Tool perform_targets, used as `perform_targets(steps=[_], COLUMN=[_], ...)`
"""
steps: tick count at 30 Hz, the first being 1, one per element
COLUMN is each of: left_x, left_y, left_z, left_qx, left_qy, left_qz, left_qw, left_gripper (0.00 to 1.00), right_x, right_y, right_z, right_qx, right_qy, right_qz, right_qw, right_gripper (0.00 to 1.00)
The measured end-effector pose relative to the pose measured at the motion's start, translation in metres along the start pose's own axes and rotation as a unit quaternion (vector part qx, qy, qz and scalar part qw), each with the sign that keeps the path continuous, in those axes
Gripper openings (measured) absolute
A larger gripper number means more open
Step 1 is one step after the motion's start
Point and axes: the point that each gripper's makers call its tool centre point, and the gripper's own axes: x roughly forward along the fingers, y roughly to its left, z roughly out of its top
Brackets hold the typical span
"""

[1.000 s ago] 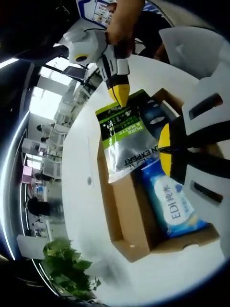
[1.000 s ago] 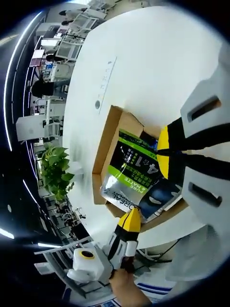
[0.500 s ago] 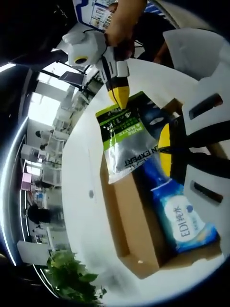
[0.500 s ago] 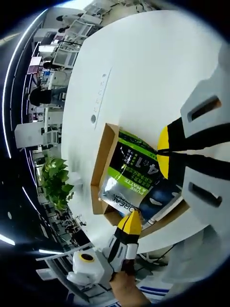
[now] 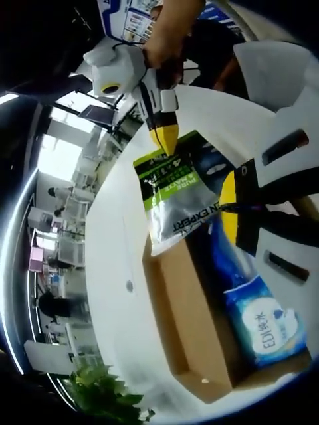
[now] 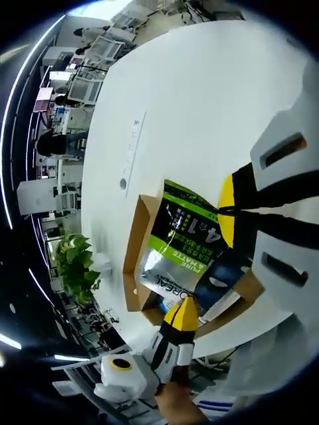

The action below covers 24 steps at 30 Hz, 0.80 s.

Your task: Operate the shoe box by opening the lid, removing the specified soft item, and placing it in the target area until the item is outside and the box remains undamaged.

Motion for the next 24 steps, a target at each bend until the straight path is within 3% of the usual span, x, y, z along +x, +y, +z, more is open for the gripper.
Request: perform_targets(steps=[24], left_x=[0.054], left_y=[-0.037], left_z=[0.017], left_qx=[0.031], left_qy=[0.021], left_qz=[-0.025], left_qw=[0.999], left_gripper=[0.0], right_x=[-0.005], right_y=[-0.065], right_z=[-0.018], right_qx=[0.014], right_qy=[0.026], right_qz=[-0.043], right_qw=[0.9986], right_gripper=[0.0])
